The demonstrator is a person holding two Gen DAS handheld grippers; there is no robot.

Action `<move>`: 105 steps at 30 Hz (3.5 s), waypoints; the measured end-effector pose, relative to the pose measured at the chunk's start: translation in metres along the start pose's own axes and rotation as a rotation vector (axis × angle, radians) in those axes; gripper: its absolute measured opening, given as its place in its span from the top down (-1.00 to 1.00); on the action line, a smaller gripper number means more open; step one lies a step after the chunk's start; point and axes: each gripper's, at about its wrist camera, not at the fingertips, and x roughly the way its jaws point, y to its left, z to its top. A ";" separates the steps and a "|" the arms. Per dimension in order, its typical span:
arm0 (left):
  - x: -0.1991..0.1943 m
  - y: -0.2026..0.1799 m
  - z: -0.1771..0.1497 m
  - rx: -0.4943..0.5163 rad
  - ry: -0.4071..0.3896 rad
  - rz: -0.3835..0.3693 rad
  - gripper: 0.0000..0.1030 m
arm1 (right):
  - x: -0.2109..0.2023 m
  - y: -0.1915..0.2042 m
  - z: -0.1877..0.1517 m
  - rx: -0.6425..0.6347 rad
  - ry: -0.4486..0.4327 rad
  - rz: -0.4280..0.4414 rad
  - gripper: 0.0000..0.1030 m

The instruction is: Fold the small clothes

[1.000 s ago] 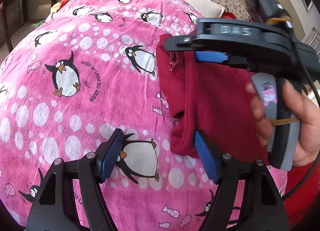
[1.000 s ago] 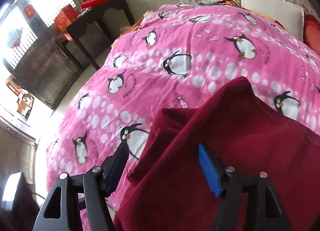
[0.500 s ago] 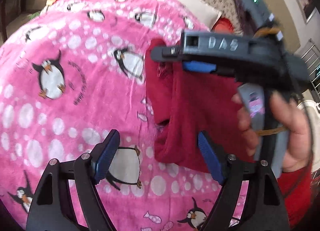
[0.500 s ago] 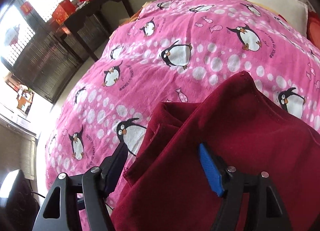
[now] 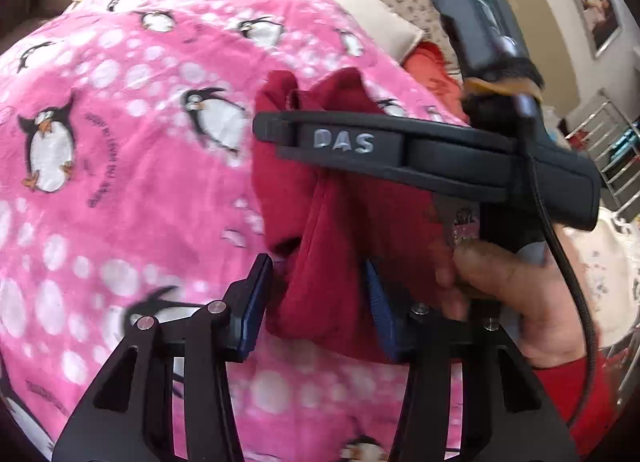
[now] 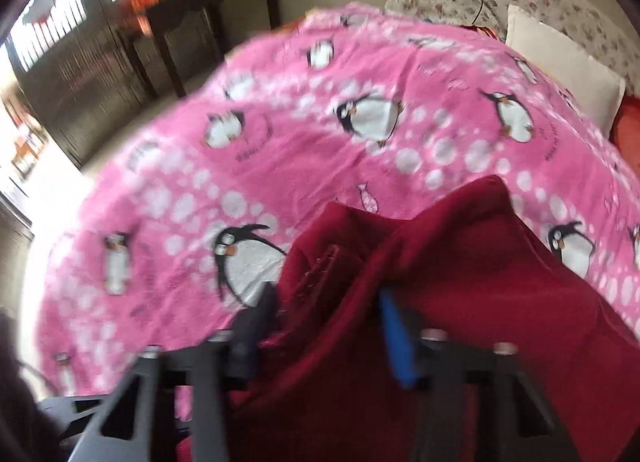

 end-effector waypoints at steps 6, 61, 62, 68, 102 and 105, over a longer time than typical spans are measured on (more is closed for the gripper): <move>-0.031 -0.079 0.000 0.231 -0.057 -0.125 0.16 | -0.106 -0.051 -0.034 0.088 -0.226 0.094 0.58; 0.035 -0.008 -0.030 -0.007 -0.057 -0.095 -0.17 | 0.041 0.027 0.020 -0.185 0.208 -0.136 -0.11; 0.034 -0.011 -0.030 -0.001 -0.064 -0.101 -0.17 | 0.029 0.019 0.018 -0.163 0.174 -0.093 0.27; 0.018 -0.056 -0.021 0.123 -0.056 -0.233 -0.17 | -0.080 -0.055 -0.013 0.049 -0.067 0.128 0.60; 0.078 -0.138 -0.045 0.492 0.158 -0.202 -0.31 | -0.210 -0.220 -0.190 0.469 -0.364 0.036 0.76; 0.089 -0.149 -0.050 0.513 0.167 -0.218 -0.41 | -0.221 -0.217 -0.190 0.407 -0.358 -0.102 0.76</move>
